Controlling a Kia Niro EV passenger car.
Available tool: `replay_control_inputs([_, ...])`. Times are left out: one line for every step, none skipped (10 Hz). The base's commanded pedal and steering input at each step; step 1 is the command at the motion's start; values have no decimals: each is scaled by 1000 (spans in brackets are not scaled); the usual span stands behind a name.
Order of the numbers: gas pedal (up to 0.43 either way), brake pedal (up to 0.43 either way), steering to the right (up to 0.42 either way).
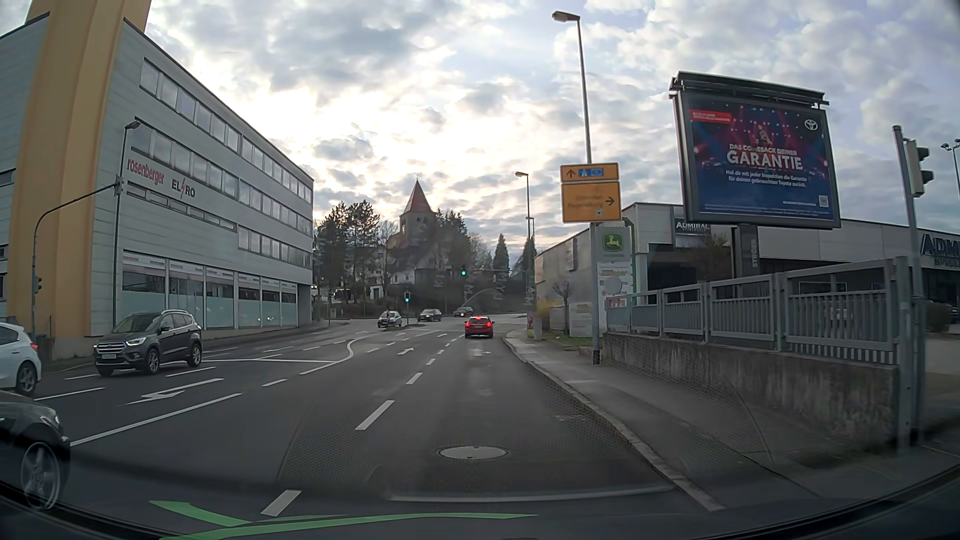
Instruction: Follow the waypoints while adhering to traffic rules and regulations
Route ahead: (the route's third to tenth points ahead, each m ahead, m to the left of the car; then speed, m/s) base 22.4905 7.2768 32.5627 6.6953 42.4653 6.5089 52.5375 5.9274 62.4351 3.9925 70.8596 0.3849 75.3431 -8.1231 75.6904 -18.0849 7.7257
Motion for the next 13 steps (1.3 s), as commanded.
replay_control_inputs([150,0,-5])
replay_control_inputs([150,0,-6])
replay_control_inputs([150,0,-6])
replay_control_inputs([150,0,-6])
replay_control_inputs([150,0,-5])
replay_control_inputs([150,0,-6])
replay_control_inputs([150,0,-5])
replay_control_inputs([150,0,-6])
replay_control_inputs([150,0,-5])
replay_control_inputs([150,0,-6])
replay_control_inputs([150,0,-6])
replay_control_inputs([150,0,-6])
replay_control_inputs([150,0,-6])
